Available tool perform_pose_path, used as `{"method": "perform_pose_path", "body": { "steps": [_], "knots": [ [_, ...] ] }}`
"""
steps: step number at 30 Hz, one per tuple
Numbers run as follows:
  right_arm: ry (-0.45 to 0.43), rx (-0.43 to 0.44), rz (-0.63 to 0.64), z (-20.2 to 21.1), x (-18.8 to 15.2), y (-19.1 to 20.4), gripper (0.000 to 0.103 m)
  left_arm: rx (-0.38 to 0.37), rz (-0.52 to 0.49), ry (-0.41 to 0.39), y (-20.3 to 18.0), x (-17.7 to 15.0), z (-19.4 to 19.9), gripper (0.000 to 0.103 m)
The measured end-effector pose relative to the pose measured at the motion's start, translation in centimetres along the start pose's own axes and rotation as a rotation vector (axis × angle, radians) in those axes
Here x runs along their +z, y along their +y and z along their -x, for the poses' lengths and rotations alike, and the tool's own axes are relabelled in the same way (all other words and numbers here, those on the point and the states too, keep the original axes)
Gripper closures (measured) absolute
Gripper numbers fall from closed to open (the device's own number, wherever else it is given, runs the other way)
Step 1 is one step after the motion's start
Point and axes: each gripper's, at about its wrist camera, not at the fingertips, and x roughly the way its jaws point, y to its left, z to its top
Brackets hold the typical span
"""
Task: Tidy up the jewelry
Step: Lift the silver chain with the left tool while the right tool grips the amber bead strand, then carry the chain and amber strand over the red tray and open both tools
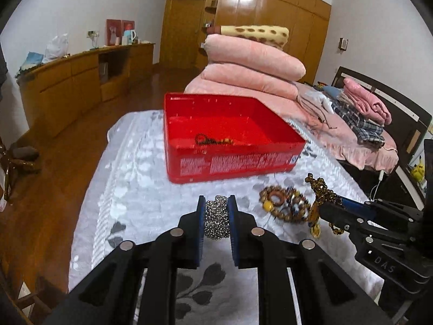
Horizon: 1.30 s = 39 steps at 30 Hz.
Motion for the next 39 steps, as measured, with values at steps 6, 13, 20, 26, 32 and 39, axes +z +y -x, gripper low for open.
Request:
{"method": "perform_pose_path", "body": {
  "steps": [6,13,20,26,32,39],
  "knots": [
    [-0.024,-0.004,-0.003,-0.3,2.0,-0.5,0.083,-0.003,0.003,-0.028,-0.3,2.1,-0.5,0.087],
    [-0.043,-0.005,-0.010,-1.3,4.8,-1.4,0.083,-0.009,0.009,-0.054,-0.5,5.4,-1.8,0.087],
    [-0.065,0.007,-0.009,-2.4,8.0,-2.1,0.083,-0.013,0.014,-0.084,-0.8,8.8,-3.3,0.087],
    [-0.077,0.025,-0.012,-3.8,10.7,-2.9,0.083,0.000,0.030,-0.077,-0.3,10.9,-5.8,0.087],
    [-0.072,0.034,-0.026,-5.8,12.7,-3.8,0.083,0.021,0.051,-0.045,0.5,11.4,-8.6,0.087],
    [-0.030,0.025,-0.050,-9.0,13.0,-4.6,0.083,0.043,0.063,0.009,1.3,10.6,-11.6,0.087]
  ]
}}
